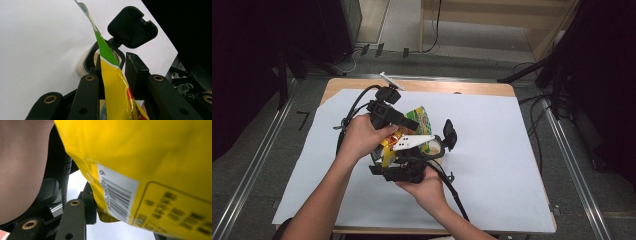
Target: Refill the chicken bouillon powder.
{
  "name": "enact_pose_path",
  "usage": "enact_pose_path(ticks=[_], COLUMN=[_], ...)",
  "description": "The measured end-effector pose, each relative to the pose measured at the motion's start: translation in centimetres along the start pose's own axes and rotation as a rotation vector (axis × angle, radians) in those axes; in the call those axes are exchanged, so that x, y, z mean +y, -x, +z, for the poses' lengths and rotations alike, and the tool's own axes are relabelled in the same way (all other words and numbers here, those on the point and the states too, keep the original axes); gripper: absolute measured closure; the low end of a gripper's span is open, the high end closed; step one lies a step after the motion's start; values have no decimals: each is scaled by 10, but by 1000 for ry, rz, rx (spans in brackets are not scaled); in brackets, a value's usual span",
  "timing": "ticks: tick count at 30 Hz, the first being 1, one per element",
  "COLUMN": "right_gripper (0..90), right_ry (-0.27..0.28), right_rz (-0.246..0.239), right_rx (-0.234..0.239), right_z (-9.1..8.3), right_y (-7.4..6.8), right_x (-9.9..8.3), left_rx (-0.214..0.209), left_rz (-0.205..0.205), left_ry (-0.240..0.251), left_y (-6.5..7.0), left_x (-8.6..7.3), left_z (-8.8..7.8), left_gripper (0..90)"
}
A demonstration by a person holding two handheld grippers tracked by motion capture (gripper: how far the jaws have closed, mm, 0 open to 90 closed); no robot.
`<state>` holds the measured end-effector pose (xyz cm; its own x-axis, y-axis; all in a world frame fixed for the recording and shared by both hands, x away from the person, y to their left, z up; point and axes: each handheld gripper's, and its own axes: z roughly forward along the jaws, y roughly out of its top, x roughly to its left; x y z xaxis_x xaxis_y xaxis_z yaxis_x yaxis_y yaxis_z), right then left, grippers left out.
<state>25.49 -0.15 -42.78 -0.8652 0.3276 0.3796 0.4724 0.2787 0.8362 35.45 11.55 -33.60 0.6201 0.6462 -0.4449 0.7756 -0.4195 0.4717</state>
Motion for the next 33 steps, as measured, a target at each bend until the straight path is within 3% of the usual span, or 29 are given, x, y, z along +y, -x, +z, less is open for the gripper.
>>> enact_pose_path(ticks=[20,33], right_gripper=[605,612], right_ry=[-20,-15], right_rz=[-7,2], right_rx=[2,1], right_z=[-1,-2], right_y=[-2,-1], right_x=[2,0], left_rx=[-27,-8], left_rz=[-16,1], left_ry=[-11,-14], left_y=[-5,-1], left_x=[0,1], left_z=[-1,1], left_gripper=[726,725])
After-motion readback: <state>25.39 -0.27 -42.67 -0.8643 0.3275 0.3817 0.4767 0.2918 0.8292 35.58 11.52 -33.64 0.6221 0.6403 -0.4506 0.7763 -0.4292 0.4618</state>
